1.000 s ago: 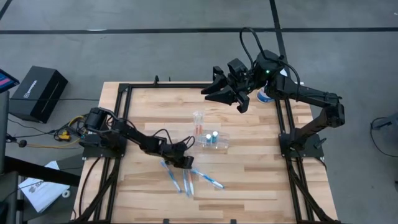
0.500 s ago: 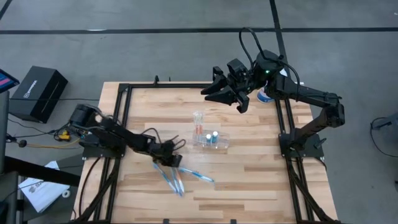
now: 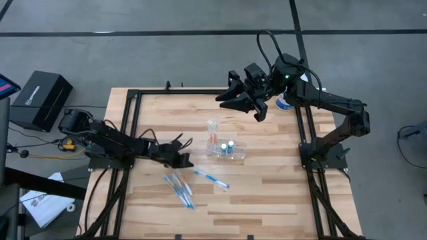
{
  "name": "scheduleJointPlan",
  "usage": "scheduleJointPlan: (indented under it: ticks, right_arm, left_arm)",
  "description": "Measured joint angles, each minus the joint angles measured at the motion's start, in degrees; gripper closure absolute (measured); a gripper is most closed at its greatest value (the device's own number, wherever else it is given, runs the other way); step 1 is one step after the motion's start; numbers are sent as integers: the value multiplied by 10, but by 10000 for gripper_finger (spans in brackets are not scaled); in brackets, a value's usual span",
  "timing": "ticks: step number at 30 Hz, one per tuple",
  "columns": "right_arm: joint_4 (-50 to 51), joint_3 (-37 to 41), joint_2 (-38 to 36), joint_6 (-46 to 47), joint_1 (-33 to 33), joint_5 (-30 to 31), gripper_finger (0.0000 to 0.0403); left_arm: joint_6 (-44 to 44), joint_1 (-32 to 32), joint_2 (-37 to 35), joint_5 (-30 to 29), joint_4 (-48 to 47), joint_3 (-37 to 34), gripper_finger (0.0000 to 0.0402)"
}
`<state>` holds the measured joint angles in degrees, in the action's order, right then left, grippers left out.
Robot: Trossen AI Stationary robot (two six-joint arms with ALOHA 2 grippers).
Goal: Pick & Place toothbrushing station
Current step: Put the orange toothbrush into the transparent organizer
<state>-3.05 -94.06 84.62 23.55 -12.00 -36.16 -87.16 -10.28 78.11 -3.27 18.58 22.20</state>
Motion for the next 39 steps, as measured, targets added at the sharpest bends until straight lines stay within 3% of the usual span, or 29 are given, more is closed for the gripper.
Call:
scheduleJointPlan:
  ticks: [5, 10, 14, 17, 22, 26, 30, 39]
  right_arm:
    - [0, 0, 0, 0, 0, 0, 285]
    - [0, 0, 0, 0, 0, 1, 285]
    - [0, 0, 0, -1, 0, 1, 285]
    - [0, 0, 0, -2, 0, 1, 285]
    - [1, 0, 0, -2, 0, 0, 285]
    - [2, 0, 0, -2, 0, 0, 285]
    - [3, 0, 0, -2, -1, 0, 285]
    - [4, 0, 0, -11, 0, 0, 285]
  left_arm:
    - [-1, 5, -15, 0, 6, 1, 244]
    - [-1, 24, -52, 2, -25, 0, 213]
    - [29, 53, -101, 6, -51, 0, 213]
    - [60, 84, -148, 42, -91, 1, 219]
    - [116, 130, -231, 113, -266, 1, 234]
    - [154, 155, -287, 116, -382, 1, 242]
    - [165, 165, -288, 117, -458, 1, 247]
    - [116, 162, -206, 157, -448, 1, 230]
